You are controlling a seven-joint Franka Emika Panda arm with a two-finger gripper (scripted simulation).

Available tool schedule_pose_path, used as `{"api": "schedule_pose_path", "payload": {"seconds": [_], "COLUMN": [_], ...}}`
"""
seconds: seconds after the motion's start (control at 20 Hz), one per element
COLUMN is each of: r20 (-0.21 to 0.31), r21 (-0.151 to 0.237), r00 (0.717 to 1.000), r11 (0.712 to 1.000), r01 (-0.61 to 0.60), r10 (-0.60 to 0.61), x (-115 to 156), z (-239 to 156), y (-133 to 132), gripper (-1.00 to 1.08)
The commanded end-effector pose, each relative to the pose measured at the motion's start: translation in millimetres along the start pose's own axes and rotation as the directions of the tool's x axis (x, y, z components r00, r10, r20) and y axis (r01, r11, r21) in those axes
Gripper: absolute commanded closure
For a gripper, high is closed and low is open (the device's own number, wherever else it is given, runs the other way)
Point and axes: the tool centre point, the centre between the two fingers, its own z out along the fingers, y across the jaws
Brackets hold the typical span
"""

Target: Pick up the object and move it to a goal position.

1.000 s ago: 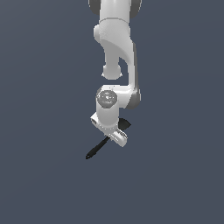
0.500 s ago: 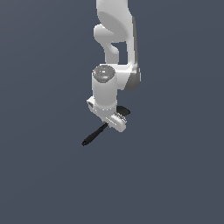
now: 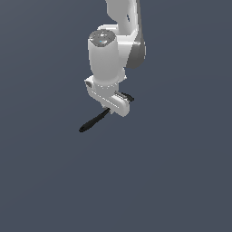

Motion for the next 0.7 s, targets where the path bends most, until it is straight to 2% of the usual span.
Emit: {"api": "schedule_pose_path", "payload": {"seconds": [0.0,0.65], "r20": [-0.001,-0.004], "r21": [0.001,-0.001], "r00": [1.000,1.000], "r11": [1.000,1.000], "r01": [0.000,0.000], "r10": [0.000,0.000], "x": [-6.3,-32.8], "z": [-23.4,-124.4], "y": [9.1,47.1], "gripper": [1.08,1.08]}}
